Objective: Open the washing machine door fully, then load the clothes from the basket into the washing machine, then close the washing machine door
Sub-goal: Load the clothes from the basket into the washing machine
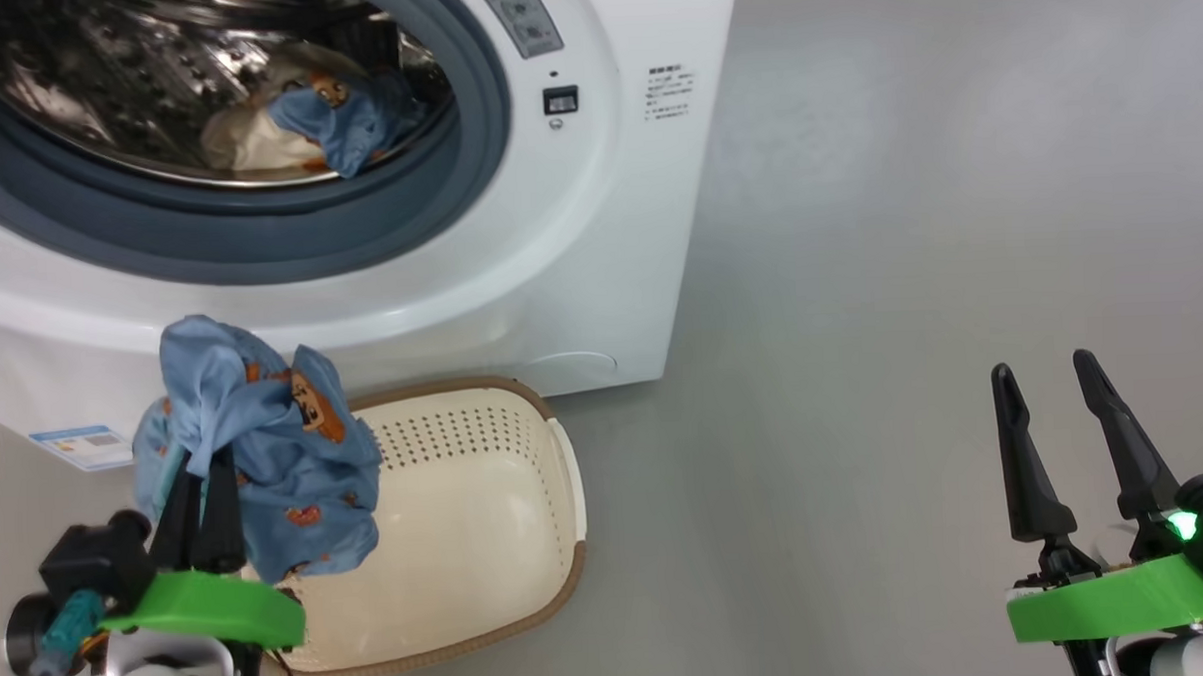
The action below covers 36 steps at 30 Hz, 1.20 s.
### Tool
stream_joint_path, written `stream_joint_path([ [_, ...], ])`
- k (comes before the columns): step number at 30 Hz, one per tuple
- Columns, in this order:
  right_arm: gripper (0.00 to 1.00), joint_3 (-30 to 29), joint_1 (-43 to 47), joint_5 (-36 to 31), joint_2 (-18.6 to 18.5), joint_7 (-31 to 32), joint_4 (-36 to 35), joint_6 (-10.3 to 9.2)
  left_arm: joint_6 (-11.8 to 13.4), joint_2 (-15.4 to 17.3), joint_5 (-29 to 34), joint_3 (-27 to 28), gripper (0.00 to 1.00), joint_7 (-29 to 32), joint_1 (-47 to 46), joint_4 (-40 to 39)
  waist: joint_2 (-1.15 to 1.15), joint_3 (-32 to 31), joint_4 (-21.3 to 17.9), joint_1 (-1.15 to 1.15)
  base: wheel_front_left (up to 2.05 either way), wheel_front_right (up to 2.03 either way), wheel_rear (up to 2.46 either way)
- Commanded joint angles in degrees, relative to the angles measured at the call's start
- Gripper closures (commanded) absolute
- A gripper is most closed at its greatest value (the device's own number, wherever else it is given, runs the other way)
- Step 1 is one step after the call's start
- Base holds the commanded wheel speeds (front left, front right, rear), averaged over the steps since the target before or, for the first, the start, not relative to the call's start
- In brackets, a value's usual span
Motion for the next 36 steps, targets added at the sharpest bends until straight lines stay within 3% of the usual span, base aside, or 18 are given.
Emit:
stream_joint_path([
  [1, 0.0, 0.78, 0.67, -0.7, -1.08, -0.45, -1.12, 0.25, -0.12, 0.85, 1.37, 2.55, 1.0, -0.61, 1.1, -3.26, 0.0, -1.78, 1.47, 0.0, 0.0, 0.0, 0.0],
  [18, 0.0, -0.15, 3.99, -0.78, -1.48, -0.45, -0.73, 0.25, -0.23, -3.44, 6.5, 9.08, 1.0, -0.61, 14.01, -19.2, 0.0, -4.5, 3.12, 0.0, 0.0, 0.0, 0.0],
  [28, 0.0, 0.1, 3.19, -0.86, -0.92, -0.45, -1.11, 0.25, -0.25, -4.44, 6.58, 9.94, 1.0, -0.61, 13.9, -20.82, 0.0, -2.42, 2.59, 0.0, 0.0, 0.0, 0.0],
  [36, 0.0, 0.26, 1.34, -0.68, 0.21, -0.45, -1.37, 0.25, -0.26, -3.78, 7.06, 8.86, 1.0, -0.61, 8.63, -20.43, 0.0, 1.92, 1.35, 0.0, 0.0, 0.0, 0.0],
])
